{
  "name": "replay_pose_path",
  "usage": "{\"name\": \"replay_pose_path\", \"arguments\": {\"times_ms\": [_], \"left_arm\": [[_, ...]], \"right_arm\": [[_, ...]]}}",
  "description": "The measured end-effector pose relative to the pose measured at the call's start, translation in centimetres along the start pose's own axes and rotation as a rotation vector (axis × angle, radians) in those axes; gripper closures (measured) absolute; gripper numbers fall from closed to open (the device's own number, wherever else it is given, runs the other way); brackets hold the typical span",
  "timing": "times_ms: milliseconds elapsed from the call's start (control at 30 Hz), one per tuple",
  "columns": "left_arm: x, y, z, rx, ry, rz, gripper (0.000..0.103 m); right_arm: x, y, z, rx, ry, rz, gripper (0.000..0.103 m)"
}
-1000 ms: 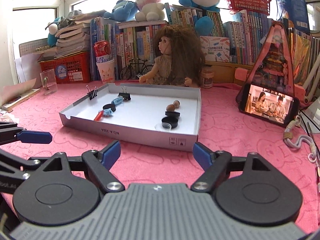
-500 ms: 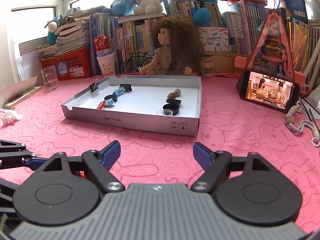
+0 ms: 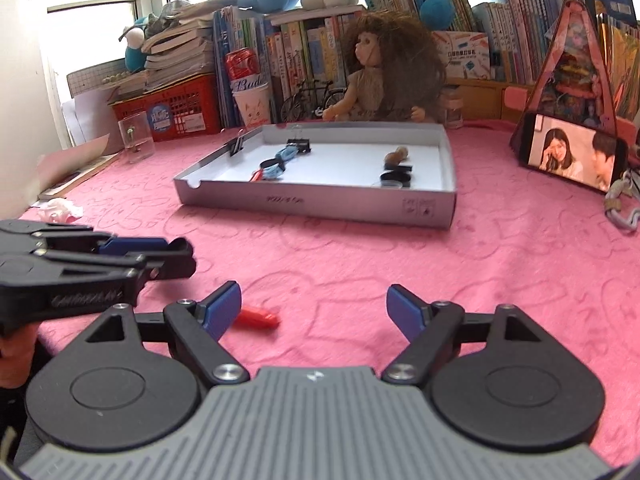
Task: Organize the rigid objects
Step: 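Grasp the black disc with left gripper while right gripper grasps the red marker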
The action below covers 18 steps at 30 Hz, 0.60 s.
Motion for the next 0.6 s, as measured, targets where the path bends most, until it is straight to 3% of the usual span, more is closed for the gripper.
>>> {"name": "replay_pose_path", "arguments": {"times_ms": [300, 467, 600], "left_arm": [[-0.2, -1.4, -0.2, -0.027, 0.017, -0.035, 0.073], [-0.3, -1.5, -0.1, -0.034, 0.022, -0.035, 0.073], [-0.2, -1.5, 0.0, -0.043, 0.023, -0.032, 0.073]], "right_arm": [[-0.4, -3.6, 0.6, 0.003, -0.001, 0.025, 0.024], [0.2, -4.4, 1.0, 0.001, 0.01, 0.091, 0.03], [0.5, -4.4, 1.1, 0.0, 0.016, 0.114, 0.046]]}}
Point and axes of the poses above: each gripper's, at about its wrist camera, not at the fingertips, and x roughly the way its jaws point, y to its right, z to its underside, the point moved 10 cm from there along x, roughly the way its jaws point, and after that the axes turned 9 degrees about z, right-handed, at the moved point
